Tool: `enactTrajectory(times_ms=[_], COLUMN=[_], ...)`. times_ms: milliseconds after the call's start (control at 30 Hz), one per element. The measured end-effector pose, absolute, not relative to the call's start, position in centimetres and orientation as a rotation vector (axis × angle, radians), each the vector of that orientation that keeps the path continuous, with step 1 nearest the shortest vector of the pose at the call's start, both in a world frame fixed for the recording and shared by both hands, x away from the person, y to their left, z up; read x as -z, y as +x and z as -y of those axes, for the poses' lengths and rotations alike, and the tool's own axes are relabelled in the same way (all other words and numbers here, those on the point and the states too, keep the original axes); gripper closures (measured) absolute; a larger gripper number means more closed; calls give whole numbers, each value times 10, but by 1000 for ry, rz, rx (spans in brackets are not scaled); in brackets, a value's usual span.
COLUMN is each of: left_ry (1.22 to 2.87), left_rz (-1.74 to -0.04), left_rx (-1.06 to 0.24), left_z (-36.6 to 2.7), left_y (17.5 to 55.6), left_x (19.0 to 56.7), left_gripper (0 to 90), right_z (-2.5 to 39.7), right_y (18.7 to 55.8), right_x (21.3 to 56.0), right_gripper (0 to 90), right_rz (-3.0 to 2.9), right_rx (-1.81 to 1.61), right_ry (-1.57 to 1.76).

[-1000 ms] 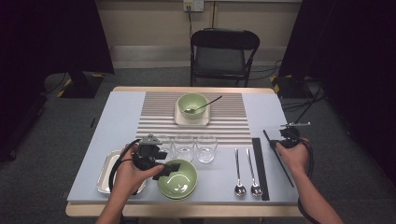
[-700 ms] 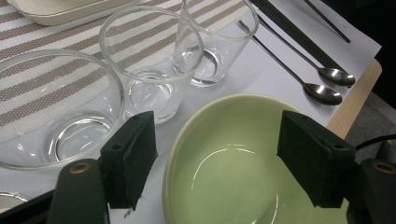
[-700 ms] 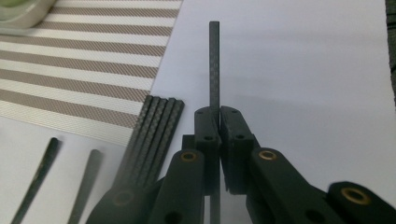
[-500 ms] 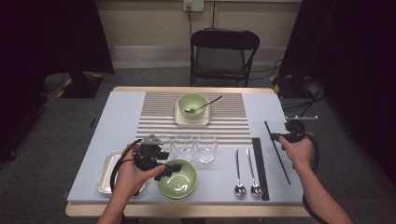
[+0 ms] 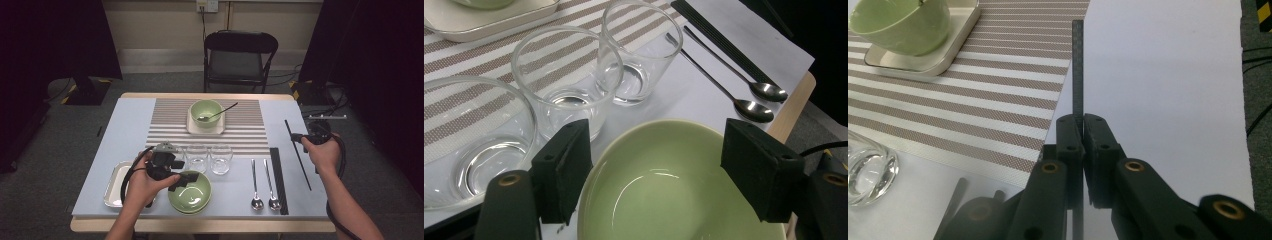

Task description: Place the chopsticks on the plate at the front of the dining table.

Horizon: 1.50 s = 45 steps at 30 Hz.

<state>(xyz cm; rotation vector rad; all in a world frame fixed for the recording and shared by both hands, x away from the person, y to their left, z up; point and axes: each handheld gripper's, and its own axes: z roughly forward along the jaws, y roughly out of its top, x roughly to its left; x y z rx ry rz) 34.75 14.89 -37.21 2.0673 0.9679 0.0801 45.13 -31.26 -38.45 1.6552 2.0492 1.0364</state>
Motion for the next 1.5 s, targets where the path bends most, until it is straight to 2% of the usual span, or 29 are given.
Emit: enactTrajectory(times_ms=[900,1500], left_ry=[2081,2077], left_rz=[-948,-956], left_rx=[-72,-66], left_z=[-119,-98], left_y=[360,369], left_x=[364,365], left_gripper=[282,287], right_z=[273,247], right_y=[459,464], right_x=[350,343], right_gripper=[867,867], right_rz=[-2086,-2118], right_rx=[-1133,-1170], right_ry=[1562,1516])
